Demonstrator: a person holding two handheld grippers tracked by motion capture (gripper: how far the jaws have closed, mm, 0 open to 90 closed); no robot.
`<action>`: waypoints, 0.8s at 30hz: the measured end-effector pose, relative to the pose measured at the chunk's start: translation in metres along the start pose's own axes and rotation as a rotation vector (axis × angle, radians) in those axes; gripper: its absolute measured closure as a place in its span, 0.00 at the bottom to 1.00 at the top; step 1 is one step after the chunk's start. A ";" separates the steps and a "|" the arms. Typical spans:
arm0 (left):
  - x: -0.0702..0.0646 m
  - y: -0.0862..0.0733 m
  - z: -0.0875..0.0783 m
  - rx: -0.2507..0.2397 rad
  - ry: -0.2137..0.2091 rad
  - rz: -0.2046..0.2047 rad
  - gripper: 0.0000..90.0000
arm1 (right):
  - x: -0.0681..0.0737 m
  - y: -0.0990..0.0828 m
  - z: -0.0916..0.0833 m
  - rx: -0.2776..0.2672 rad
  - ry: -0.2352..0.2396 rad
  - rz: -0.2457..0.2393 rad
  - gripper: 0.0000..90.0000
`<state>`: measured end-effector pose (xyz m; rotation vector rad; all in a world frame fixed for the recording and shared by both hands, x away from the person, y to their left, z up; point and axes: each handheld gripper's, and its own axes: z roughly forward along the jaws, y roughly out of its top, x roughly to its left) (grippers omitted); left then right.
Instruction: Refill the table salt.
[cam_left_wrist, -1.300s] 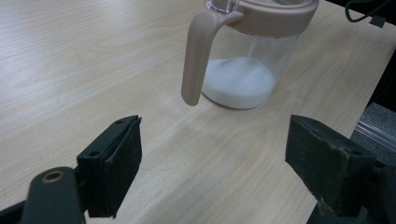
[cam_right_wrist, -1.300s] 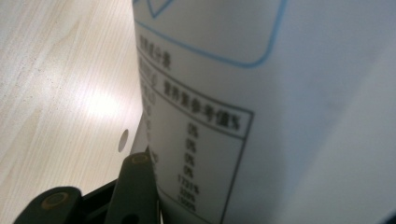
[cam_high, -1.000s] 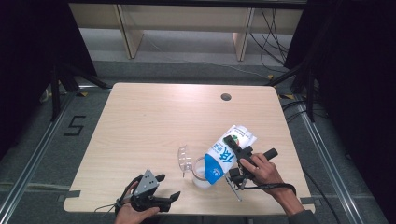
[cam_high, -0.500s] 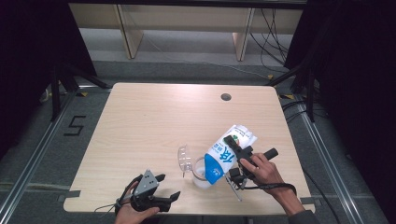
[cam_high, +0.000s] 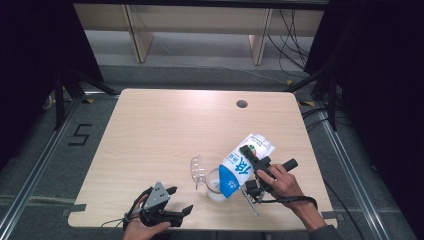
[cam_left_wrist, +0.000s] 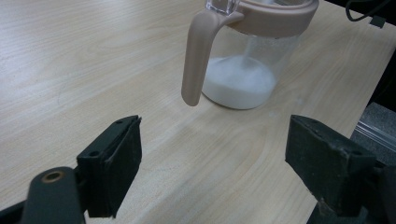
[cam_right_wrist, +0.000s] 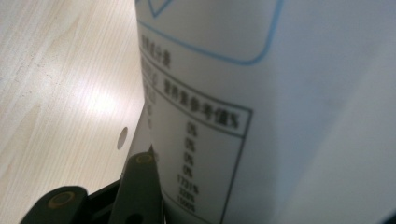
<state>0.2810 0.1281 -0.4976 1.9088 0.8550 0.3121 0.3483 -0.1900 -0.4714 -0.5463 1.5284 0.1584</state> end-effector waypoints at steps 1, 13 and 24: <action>0.000 0.000 0.000 -0.001 0.000 -0.001 0.20 | 0.001 0.000 -0.001 0.009 0.001 0.013 0.68; 0.000 0.000 0.000 0.000 0.001 0.012 0.20 | -0.001 -0.001 0.000 0.001 -0.005 -0.005 0.68; 0.000 0.000 0.000 0.001 0.000 -0.003 0.20 | 0.000 -0.002 0.000 0.005 0.001 0.002 0.69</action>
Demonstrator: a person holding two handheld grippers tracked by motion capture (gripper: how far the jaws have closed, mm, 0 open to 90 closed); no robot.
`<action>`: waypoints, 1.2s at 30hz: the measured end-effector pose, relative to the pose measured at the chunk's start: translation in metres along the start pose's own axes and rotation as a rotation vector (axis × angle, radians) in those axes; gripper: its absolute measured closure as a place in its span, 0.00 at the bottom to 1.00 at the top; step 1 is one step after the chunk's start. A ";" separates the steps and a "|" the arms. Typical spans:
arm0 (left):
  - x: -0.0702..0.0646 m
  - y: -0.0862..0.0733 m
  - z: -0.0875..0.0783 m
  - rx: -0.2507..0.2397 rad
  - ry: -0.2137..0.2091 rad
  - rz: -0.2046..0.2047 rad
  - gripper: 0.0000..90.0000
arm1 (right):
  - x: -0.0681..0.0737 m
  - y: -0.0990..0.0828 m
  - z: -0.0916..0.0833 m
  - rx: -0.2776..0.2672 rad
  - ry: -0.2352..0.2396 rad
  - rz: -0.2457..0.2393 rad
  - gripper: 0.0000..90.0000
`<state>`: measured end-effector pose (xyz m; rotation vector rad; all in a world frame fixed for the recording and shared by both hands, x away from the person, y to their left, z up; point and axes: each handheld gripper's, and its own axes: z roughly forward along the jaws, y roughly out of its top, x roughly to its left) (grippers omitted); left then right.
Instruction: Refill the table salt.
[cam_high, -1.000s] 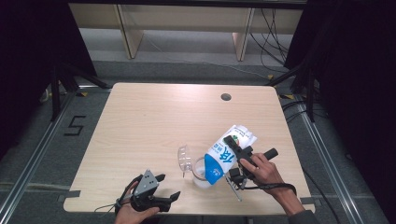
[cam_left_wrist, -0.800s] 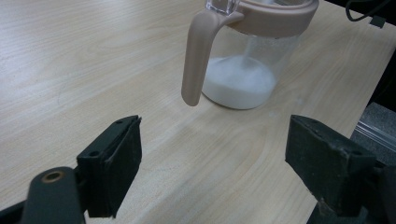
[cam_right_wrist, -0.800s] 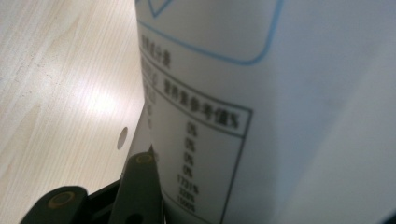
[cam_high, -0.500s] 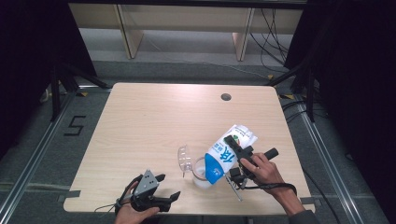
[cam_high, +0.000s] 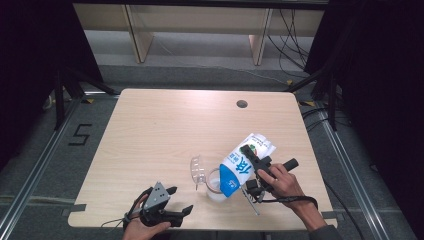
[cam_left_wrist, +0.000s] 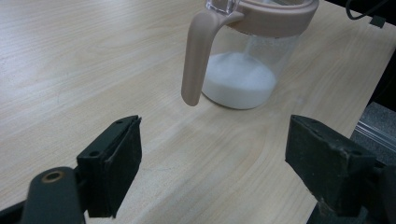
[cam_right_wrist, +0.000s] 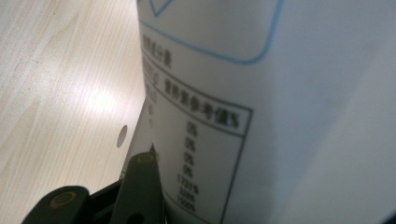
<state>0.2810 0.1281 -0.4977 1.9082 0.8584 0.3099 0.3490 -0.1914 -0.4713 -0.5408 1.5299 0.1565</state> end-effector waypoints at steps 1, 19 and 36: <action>0.000 0.000 0.000 -0.001 0.001 0.002 0.20 | 0.000 0.000 0.000 0.000 0.000 0.001 0.69; 0.000 0.000 0.000 -0.002 -0.002 0.014 0.20 | 0.000 0.000 0.000 0.004 0.002 -0.001 0.69; 0.000 0.000 0.000 -0.001 0.000 0.003 0.20 | -0.001 0.000 0.000 -0.001 -0.005 -0.025 0.70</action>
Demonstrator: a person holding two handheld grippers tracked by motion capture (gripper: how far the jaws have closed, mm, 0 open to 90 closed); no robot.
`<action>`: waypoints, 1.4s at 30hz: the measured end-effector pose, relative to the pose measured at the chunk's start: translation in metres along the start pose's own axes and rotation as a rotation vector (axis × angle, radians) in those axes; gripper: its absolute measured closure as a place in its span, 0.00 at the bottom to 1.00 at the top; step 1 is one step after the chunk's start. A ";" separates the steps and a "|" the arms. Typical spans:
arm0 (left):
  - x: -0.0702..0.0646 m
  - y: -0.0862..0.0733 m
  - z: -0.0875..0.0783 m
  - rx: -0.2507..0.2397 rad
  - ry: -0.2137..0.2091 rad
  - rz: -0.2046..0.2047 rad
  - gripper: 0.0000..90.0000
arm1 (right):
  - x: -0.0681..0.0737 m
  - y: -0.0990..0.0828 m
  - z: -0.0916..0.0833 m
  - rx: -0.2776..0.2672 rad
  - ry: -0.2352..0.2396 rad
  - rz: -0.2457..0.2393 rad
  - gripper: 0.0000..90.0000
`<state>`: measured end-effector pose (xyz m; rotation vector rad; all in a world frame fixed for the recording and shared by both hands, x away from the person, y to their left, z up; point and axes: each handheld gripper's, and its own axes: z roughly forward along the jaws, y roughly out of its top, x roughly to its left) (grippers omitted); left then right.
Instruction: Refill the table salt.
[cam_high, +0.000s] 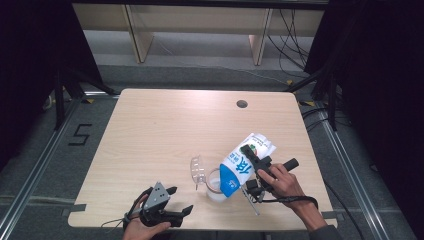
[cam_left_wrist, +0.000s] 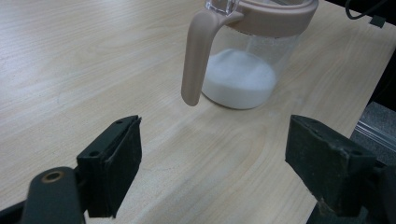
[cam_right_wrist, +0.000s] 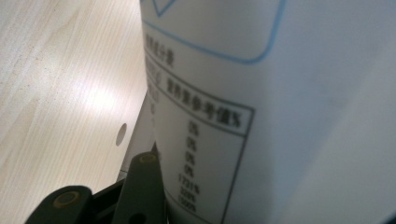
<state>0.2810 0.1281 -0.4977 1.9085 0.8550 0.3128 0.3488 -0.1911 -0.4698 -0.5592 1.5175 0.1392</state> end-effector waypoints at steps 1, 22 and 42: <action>0.000 0.000 0.000 0.001 0.000 -0.002 0.20 | 0.000 0.000 0.000 0.000 0.001 -0.003 0.70; 0.000 0.000 0.000 0.001 0.001 -0.004 0.20 | 0.002 -0.001 0.000 0.013 0.007 0.019 0.71; 0.000 0.000 0.000 0.001 0.005 -0.003 0.20 | -0.001 -0.001 -0.001 0.018 0.003 -0.012 0.72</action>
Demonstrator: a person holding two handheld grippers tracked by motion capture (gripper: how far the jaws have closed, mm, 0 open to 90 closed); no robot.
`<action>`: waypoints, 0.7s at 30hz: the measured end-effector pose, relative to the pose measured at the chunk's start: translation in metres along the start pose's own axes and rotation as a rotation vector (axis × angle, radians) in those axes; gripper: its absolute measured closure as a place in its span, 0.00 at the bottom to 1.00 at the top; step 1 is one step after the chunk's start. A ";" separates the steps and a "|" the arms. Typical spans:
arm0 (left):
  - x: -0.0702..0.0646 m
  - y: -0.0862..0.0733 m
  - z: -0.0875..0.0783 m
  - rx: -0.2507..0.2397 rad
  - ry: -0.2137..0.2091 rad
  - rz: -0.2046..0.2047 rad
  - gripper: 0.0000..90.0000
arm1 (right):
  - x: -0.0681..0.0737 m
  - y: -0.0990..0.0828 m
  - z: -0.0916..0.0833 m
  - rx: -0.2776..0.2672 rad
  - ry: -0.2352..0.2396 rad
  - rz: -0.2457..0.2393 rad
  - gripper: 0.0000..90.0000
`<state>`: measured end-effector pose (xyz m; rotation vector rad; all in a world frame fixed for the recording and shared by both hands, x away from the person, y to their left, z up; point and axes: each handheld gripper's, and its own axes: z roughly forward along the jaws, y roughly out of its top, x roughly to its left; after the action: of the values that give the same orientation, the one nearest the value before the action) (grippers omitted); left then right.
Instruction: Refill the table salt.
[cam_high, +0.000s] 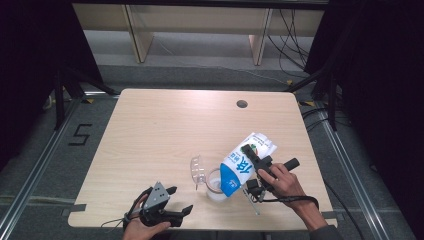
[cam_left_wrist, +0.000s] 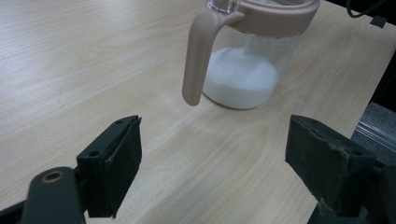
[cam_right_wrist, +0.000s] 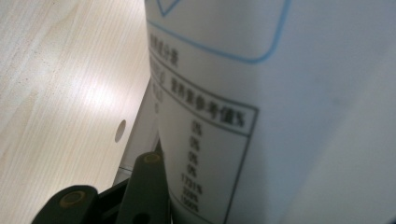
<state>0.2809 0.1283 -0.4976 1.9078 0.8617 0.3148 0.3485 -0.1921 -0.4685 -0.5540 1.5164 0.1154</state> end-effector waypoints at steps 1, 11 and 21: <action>0.000 0.000 0.000 0.000 -0.003 0.001 0.20 | 0.000 0.000 0.000 -0.002 0.000 -0.004 0.72; 0.000 0.000 0.000 0.000 -0.004 0.002 0.20 | 0.000 0.000 0.001 -0.009 -0.004 -0.001 0.73; 0.000 0.000 0.000 0.001 -0.002 0.000 0.20 | 0.000 0.001 0.001 -0.013 -0.003 -0.010 0.73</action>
<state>0.2813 0.1286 -0.4976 1.9092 0.8606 0.3124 0.3487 -0.1911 -0.4689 -0.5715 1.5108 0.1181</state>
